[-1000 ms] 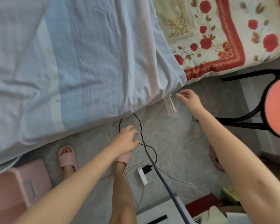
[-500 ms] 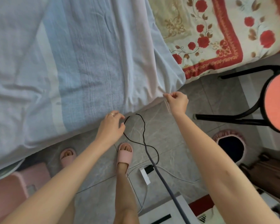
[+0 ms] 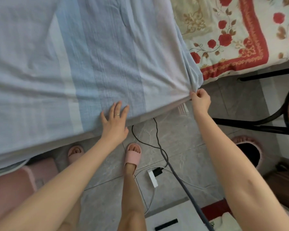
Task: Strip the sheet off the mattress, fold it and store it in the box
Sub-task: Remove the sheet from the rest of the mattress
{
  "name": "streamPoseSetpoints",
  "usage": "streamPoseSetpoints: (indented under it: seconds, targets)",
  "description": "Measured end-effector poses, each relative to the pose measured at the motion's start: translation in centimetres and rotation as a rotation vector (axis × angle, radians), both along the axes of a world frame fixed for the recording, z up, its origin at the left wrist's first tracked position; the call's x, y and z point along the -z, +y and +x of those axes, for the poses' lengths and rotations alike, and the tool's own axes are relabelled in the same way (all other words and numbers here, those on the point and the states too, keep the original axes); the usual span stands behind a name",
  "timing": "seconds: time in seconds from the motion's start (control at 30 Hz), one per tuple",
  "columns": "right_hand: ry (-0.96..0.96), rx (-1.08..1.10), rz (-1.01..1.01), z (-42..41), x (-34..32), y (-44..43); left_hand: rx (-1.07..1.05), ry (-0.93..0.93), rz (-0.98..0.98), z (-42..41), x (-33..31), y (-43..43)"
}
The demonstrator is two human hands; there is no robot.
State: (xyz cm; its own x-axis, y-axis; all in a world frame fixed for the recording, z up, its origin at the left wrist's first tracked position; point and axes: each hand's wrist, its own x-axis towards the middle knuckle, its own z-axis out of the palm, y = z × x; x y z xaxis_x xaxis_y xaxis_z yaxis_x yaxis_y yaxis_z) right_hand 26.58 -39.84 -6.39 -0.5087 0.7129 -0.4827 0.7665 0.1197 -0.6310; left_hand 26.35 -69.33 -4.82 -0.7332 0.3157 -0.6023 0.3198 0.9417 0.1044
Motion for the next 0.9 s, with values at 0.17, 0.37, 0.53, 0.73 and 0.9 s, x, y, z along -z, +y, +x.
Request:
streamPoseSetpoints:
  seconds: [0.17,0.37,0.53,0.73,0.9]
  targets:
    - [-0.009,-0.127,0.076,1.1,-0.7,1.3,0.049,0.09,0.04,0.9,0.9,-0.8]
    - [-0.154,0.187,0.209,-0.7,-0.1,-3.9,0.224,-0.226,0.079,1.2,0.4,-1.3]
    - [0.269,-0.826,0.509,-2.1,-0.5,-16.2,-0.114,-0.038,0.248,1.7,-0.6,-4.8]
    - [-0.258,-1.674,0.724,-4.7,0.7,-13.4,-0.327,0.028,0.099,0.1,-1.5,-10.1]
    - [-0.736,-1.114,0.731,-4.2,-1.5,-5.3,-0.239,-0.228,-0.047,-2.9,-1.2,-11.4]
